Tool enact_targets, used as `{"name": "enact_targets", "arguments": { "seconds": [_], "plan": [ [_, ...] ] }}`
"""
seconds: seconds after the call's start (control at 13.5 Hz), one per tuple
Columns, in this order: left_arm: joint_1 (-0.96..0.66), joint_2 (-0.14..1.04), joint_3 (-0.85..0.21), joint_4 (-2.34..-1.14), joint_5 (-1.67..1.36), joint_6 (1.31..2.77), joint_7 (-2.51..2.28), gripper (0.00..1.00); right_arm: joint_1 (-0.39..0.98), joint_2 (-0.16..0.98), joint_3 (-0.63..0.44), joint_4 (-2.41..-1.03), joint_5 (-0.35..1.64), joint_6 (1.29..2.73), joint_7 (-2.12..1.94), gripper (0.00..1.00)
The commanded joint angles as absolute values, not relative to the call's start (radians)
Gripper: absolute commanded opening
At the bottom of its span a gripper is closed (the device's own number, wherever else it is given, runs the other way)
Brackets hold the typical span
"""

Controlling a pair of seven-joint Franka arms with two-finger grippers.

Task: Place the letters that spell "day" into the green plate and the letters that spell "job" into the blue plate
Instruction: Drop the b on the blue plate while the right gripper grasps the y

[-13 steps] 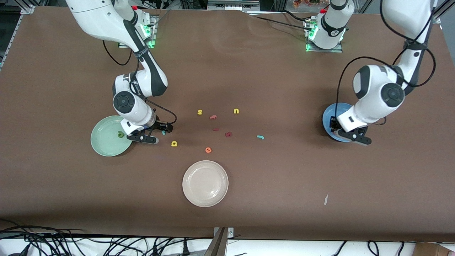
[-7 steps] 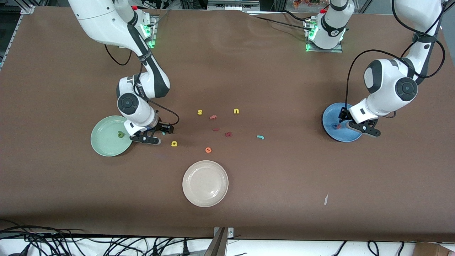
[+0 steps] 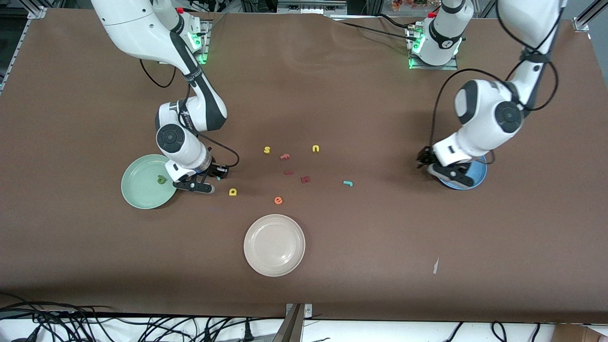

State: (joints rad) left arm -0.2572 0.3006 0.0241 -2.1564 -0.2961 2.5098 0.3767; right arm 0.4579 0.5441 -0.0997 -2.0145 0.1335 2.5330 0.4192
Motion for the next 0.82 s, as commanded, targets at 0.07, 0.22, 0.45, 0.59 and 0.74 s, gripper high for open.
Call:
{"name": "enact_targets", "arguments": {
  "seconds": [0.07,0.22,0.45,0.59,0.74],
  "plan": [
    [-0.406,0.468,0.034,-1.971,-0.388,2.51,0.266,0.84,0.465,0.548,-0.098,-2.016,0.152,2.537,0.42,0.22],
    [-0.463,0.514,0.035,-1.922,-0.388,2.511,0.181,0.84,0.465,0.545,-0.098,-2.008,0.152,2.534,0.413,0.15],
    [-0.541,0.61,0.04,-1.847,-0.379,2.574,0.146,0.83,0.453,0.543,-0.106,-1.9,0.15,2.348,0.411,0.13],
    [-0.586,0.652,0.04,-1.809,-0.318,2.6,0.14,0.83,0.433,0.542,-0.109,-1.852,0.144,2.264,0.381,0.13],
    [-0.597,0.652,0.04,-1.81,-0.275,2.602,0.132,0.83,0.417,0.535,-0.136,-1.85,0.138,2.234,0.289,0.13]
  ]
}}
